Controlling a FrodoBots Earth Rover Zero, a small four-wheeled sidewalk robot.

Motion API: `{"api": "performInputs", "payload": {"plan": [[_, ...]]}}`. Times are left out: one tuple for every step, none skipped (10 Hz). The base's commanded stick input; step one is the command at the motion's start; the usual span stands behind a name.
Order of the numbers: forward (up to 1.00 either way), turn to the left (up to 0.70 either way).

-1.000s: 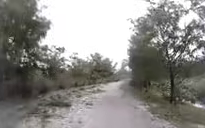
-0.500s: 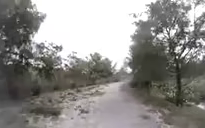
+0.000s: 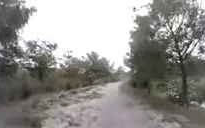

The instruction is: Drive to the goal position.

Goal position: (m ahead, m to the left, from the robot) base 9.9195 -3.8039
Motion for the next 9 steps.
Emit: {"api": "performInputs", "payload": {"plan": [[0.85,0.0],[0.85,0.0],[0.85,0.0],[0.85,0.0],[0.85,0.0],[0.85,0.0],[0.85,0.0],[0.85,0.0],[0.85,0.0]]}}
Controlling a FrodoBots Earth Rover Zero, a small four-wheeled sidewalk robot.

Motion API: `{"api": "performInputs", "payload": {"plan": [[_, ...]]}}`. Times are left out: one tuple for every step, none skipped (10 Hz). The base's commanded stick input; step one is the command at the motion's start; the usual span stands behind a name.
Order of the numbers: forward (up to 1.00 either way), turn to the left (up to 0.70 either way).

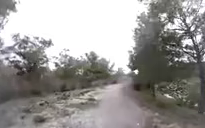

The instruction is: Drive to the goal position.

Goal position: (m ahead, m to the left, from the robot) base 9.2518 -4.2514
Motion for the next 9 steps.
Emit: {"api": "performInputs", "payload": {"plan": [[0.85,0.0],[0.85,0.0],[0.85,0.0],[0.85,0.0],[0.85,0.0],[0.85,0.0],[0.85,0.0],[0.85,0.0],[0.85,0.0]]}}
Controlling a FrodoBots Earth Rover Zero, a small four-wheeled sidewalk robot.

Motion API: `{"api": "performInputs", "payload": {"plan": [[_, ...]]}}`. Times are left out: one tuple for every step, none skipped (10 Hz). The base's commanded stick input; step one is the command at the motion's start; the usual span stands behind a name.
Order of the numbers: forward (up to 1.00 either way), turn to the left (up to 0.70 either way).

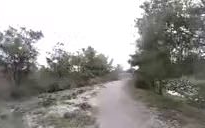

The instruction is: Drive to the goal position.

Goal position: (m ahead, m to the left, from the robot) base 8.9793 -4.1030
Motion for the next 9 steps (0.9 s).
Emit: {"api": "performInputs", "payload": {"plan": [[0.85,0.0],[0.85,0.0],[0.85,0.0],[0.85,0.0],[0.85,0.0],[0.85,0.0],[0.85,0.0],[0.85,0.0],[0.85,0.0]]}}
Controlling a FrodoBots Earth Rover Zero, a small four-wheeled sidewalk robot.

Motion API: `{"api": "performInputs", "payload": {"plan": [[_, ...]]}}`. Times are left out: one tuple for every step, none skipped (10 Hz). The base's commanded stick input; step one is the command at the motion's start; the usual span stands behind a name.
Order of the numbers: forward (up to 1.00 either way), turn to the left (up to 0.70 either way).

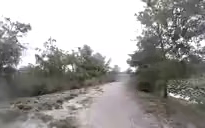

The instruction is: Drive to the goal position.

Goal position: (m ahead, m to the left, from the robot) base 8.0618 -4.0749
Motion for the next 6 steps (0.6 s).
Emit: {"api": "performInputs", "payload": {"plan": [[0.85,0.0],[0.85,0.0],[0.85,0.0],[0.85,0.0],[0.85,0.0],[0.85,0.0]]}}
